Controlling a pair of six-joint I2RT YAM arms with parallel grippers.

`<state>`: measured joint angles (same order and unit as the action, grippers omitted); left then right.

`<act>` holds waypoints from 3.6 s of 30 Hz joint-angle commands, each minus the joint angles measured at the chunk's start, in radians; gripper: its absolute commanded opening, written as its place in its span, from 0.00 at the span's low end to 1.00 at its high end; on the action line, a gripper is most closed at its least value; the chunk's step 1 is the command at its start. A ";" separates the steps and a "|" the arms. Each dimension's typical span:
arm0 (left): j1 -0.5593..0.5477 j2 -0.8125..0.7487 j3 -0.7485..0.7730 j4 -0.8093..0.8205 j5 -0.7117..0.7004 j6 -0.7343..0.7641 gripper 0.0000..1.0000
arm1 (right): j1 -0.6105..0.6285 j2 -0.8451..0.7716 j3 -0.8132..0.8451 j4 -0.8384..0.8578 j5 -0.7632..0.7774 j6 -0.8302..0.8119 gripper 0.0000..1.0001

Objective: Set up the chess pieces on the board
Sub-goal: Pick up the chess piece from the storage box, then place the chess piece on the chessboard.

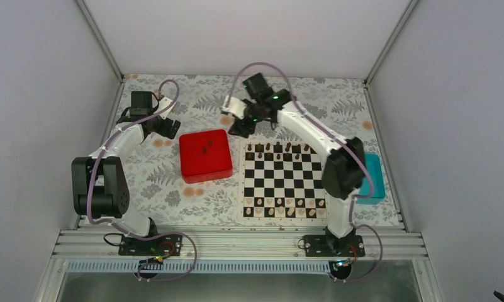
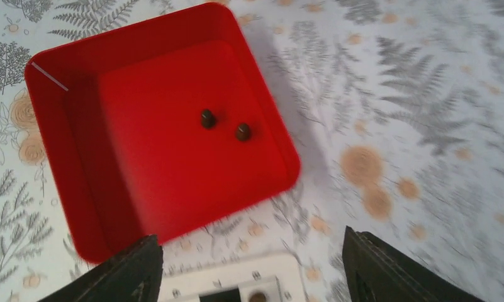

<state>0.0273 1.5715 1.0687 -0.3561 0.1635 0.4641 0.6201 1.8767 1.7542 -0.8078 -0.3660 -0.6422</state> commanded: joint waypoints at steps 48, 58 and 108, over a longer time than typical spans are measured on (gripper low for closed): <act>0.017 -0.019 -0.021 0.007 0.039 0.031 0.98 | 0.237 0.659 0.475 -0.021 0.104 0.026 0.42; 0.020 -0.019 -0.018 -0.001 0.050 0.036 0.97 | 0.247 0.656 0.472 -0.037 0.109 0.021 0.16; 0.024 -0.032 -0.009 -0.005 0.059 0.024 0.97 | -0.570 -0.303 -0.799 0.197 0.027 -0.057 0.07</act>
<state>0.0437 1.5654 1.0576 -0.3622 0.1989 0.4881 0.0635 1.5204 0.9714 -0.6758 -0.3035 -0.6792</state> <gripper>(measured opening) 0.971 0.095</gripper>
